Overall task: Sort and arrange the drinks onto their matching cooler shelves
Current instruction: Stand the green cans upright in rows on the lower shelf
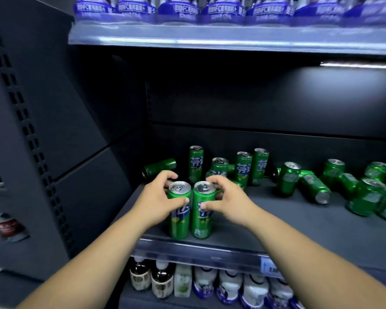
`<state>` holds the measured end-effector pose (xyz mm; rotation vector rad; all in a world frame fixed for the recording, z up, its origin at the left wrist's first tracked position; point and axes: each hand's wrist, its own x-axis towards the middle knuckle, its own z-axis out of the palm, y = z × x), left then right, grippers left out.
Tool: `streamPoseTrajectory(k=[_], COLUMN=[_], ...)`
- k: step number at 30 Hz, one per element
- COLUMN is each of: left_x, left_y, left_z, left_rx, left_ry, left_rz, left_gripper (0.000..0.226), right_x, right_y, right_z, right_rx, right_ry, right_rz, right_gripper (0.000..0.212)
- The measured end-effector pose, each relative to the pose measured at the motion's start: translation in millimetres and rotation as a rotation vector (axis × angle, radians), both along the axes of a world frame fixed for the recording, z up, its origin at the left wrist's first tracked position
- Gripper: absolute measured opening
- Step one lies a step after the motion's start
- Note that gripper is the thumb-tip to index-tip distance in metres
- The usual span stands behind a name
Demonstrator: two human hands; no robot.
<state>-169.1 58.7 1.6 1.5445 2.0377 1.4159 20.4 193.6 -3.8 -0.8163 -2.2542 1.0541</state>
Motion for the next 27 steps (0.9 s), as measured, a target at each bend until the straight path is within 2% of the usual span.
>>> streamPoseTrajectory(k=[8,12,15,21,23,27], left_x=[36,32,24,25,24,14], left_y=[-17,-14,-14,-14,-12,-11], left_z=[-8,-17,-19,-21,-23,-21], left_rx=[0.021,-0.116,-0.14,-0.146,-0.138,-0.146], left_ry=[-0.052,-0.117,-0.172,-0.167,-0.157,-0.191], left_rz=[0.02,0.006,-0.009,-0.034,-0.04,-0.111], left_gripper=[0.056,0.07,0.076,0.076,0.074,0.07], right_x=[32,28,26,26,27,24], right_y=[-23,-32,-36,-28,-23,-1], right_z=[0,1,-1,-5,-1,20], right_rx=[0.026,0.0,-0.026,-0.037,-0.026,0.008], right_ry=[0.02,-0.03,-0.076,-0.052,-0.057,-0.009], right_rz=[0.012,0.038,0.051,0.093,0.12,0.143], right_gripper=[0.068,0.076,0.085,0.087,0.081,0.051])
